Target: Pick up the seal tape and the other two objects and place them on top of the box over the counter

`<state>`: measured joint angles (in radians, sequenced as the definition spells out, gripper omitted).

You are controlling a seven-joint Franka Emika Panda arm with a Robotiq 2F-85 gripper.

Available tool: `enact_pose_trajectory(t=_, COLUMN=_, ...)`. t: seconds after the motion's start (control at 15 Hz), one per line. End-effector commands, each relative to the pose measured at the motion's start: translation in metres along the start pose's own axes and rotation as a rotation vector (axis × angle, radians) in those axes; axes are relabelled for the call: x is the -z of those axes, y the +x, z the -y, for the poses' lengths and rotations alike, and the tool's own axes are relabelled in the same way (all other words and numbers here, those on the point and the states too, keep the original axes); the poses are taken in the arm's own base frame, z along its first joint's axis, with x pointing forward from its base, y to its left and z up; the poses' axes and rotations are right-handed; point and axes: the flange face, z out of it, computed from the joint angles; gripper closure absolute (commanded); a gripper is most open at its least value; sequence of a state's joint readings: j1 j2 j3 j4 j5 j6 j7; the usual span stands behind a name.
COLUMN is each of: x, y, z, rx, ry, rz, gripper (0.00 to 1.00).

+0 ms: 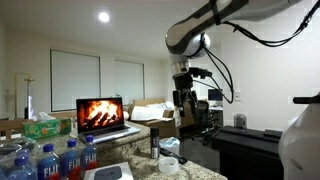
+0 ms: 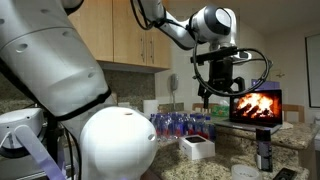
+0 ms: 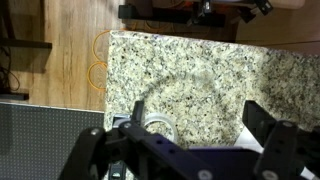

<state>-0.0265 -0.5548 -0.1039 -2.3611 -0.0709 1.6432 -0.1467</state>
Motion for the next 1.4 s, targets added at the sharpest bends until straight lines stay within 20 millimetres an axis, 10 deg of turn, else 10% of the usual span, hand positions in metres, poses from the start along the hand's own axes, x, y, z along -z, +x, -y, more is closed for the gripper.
enact_pose_trajectory(t=0.0, x=0.007, y=0.016, z=0.0, rx=-0.025, ry=-0.035, rz=-0.076, gripper=0.0)
enact_pose_trajectory(t=0.33, x=-0.01, y=0.094, z=0.009, rx=0.115, ry=-0.136, rz=-0.133, gripper=0.0)
enact_pose_trajectory(t=0.67, x=-0.067, y=0.168, z=0.027, rx=0.278, ry=-0.151, rz=-0.02, gripper=0.0)
enact_pose_trajectory(t=1.0, x=-0.101, y=0.197, z=0.022, rx=0.329, ry=-0.113, rz=0.07, gripper=0.0)
enact_pose_trajectory(t=1.33, x=-0.128, y=0.195, z=0.061, rx=0.365, ry=-0.07, rz=0.13, gripper=0.0)
